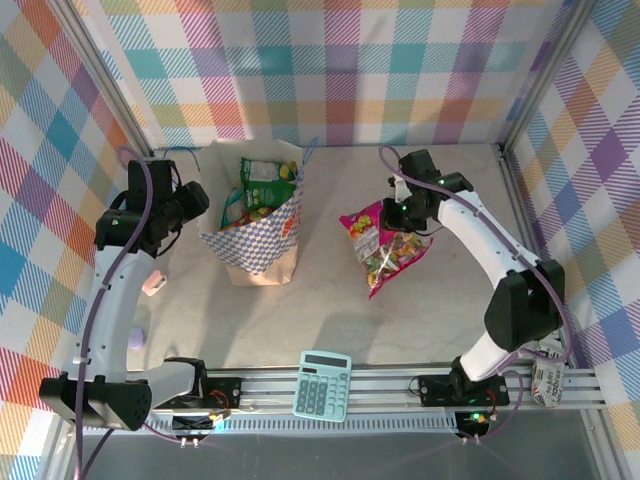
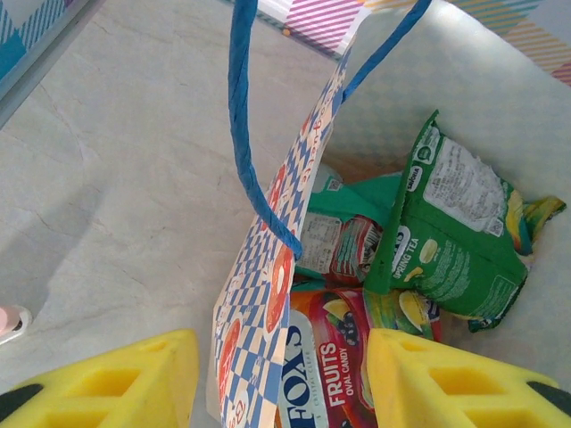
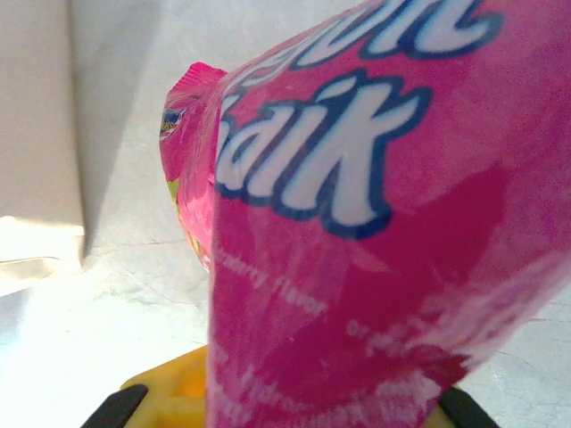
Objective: Place the snacks into the paper bag
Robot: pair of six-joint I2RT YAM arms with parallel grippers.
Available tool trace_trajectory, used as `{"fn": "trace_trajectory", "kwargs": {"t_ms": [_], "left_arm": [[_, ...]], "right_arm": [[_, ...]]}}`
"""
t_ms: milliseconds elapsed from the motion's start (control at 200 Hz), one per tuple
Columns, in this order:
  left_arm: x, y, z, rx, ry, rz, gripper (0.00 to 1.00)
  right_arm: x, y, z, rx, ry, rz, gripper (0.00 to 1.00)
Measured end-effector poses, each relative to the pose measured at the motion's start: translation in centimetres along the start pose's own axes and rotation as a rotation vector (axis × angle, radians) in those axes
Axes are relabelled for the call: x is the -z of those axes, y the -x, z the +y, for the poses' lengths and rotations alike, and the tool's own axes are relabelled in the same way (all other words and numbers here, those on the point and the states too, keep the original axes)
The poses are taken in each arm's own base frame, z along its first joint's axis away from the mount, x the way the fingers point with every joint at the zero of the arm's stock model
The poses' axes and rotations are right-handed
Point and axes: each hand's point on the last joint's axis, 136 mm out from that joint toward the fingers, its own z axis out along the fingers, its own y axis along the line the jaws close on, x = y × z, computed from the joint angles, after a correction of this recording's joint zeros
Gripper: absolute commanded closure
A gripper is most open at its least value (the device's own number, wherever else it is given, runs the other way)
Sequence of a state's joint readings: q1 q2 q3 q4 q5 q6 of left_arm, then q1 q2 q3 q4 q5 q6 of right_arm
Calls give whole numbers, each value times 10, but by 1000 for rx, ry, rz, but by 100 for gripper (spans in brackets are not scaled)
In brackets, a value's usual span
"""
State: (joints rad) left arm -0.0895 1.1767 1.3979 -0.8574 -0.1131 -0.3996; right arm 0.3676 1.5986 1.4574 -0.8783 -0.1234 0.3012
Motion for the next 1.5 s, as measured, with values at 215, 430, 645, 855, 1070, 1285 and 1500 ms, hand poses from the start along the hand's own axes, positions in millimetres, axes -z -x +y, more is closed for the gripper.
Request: {"fn": "trace_trajectory", "kwargs": {"t_ms": [215,430,645,855,1070,1285,1500], "left_arm": [[-8,5,-3,2,-4,-10,48],[-27,4,-6,2,7,10,51],[-33,10,-10,13,-5,-10,53],[-42,7,-9,25,6,9,53],[-45,9,-11,27,0,-2,54],[-49,5,-10,30,-1,6,55],[-55,-3,-7,33,4,25,55]], "right_arm": [[39,14,20,42,25,-86,100],[73,15,38,110,37,-171,100],[111,23,49,133,49,-254,100],[153,27,59,149,80,-355,100],[175,22,75,158,150,-390,100],[195,24,109,201,239,-417,100],[199,33,144,250,298,-426,100]]}}
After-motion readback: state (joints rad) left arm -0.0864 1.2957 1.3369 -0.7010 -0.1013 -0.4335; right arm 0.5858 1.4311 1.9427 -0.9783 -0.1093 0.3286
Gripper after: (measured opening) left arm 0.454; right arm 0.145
